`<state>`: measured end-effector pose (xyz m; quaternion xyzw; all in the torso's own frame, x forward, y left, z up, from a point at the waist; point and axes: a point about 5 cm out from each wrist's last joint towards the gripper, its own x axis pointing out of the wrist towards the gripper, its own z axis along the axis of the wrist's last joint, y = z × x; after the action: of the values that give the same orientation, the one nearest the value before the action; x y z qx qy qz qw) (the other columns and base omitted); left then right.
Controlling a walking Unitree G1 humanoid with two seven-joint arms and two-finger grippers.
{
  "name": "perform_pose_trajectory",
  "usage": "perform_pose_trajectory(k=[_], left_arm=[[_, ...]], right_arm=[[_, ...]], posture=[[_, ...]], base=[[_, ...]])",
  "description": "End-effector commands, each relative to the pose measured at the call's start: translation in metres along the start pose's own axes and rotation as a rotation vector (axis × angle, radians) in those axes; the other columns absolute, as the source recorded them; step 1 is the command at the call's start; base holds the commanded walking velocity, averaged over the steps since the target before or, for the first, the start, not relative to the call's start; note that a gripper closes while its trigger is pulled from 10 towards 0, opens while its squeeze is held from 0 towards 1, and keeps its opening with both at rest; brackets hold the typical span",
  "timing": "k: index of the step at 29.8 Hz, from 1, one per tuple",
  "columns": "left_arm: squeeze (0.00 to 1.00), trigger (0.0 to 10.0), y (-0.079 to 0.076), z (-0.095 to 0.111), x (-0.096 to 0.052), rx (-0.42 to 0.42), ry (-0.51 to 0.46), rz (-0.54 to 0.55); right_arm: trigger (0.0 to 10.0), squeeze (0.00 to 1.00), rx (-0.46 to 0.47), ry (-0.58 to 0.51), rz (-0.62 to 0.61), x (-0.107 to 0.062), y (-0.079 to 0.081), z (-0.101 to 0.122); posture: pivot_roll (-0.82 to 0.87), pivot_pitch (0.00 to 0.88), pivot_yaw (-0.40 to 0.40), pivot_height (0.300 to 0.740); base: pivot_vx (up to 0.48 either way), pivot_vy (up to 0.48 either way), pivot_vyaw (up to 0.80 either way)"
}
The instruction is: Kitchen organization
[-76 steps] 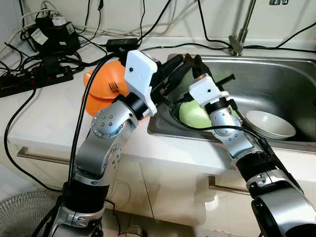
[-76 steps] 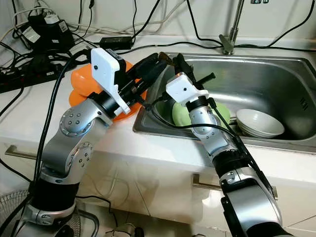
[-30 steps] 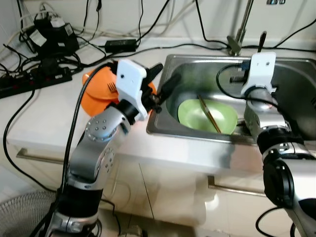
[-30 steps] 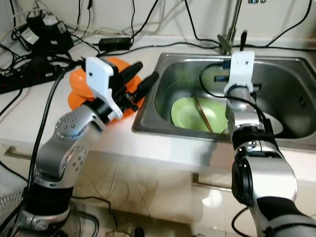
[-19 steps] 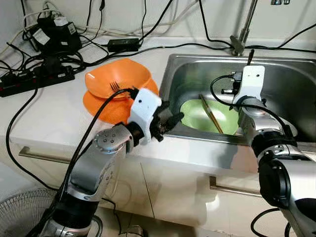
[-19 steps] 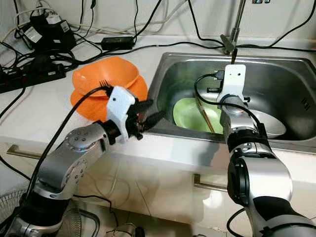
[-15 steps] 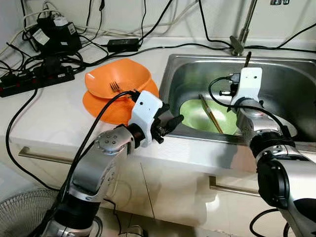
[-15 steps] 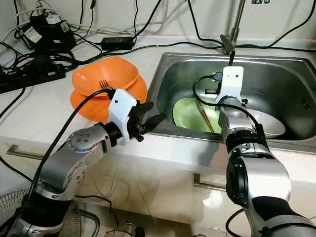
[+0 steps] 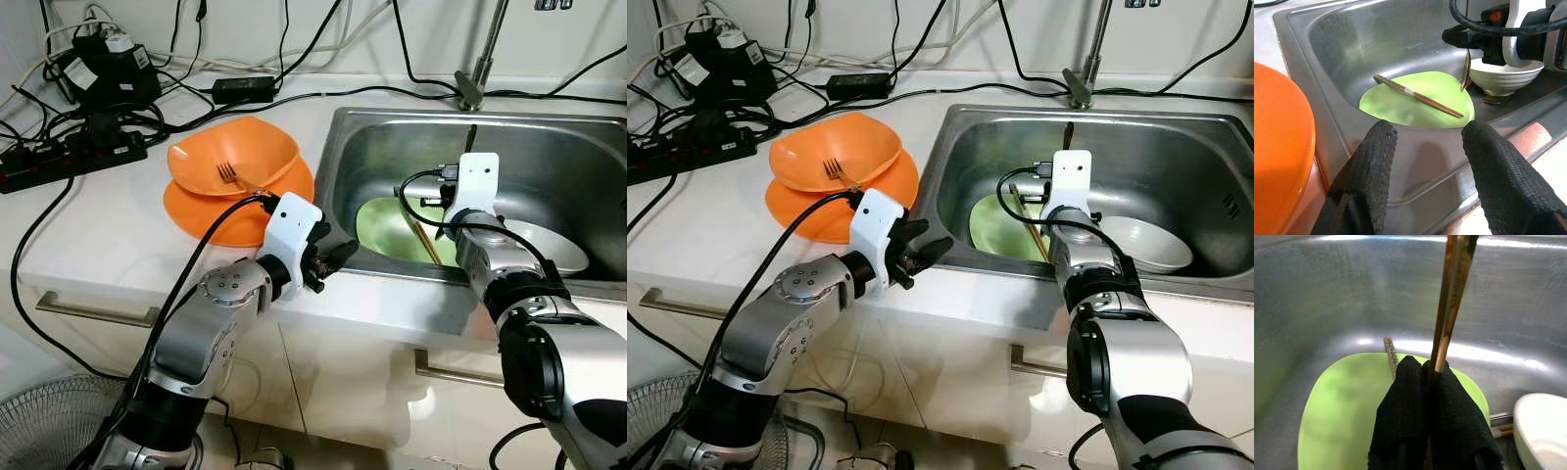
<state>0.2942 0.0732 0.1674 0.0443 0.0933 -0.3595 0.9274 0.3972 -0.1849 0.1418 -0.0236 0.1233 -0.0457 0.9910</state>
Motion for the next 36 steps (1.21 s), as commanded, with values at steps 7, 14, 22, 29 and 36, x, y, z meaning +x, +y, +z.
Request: perform_pose_trajectory(k=[7,14,22,29,36], left_arm=[[0.0,10.0,0.004,-0.003,-0.001,-0.007,0.023,0.022],[0.0,10.0,0.003,-0.002,0.0,-0.001,0.016,0.025],[0.0,10.0,0.003,0.002,0.0,0.044,-0.022,0.047],[0.0,10.0,0.008,0.007,-0.001,0.133,-0.058,0.106],[0.0,10.0,0.017,0.028,-0.009,0.387,-0.152,0.251]], right_arm=[[10.0,1.0,-0.004,0.034,0.037,-0.002,0.008,-0.011],[10.0,1.0,0.003,0.034,0.042,-0.002,0.009,-0.013],[10.0,0.32,-0.03,0.004,0.032,-0.002,0.007,-0.01],[10.0,0.0,-0.017,-0.173,-0.011,-0.001,0.003,0.02],[10.0,0.0,0.036,-0.432,0.058,-0.011,0.014,0.047]], posture=[[0.17,0.001,0.096,0.74],[0.17,0.0,0.095,0.74],[0.17,0.003,0.092,0.74],[0.17,0.01,0.09,0.74],[0.18,0.023,0.08,0.74]], base=[[0.0,0.0,0.0],[0.0,0.0,0.0],[0.0,0.0,0.0],[0.0,0.0,0.0],[0.0,0.0,0.0]])
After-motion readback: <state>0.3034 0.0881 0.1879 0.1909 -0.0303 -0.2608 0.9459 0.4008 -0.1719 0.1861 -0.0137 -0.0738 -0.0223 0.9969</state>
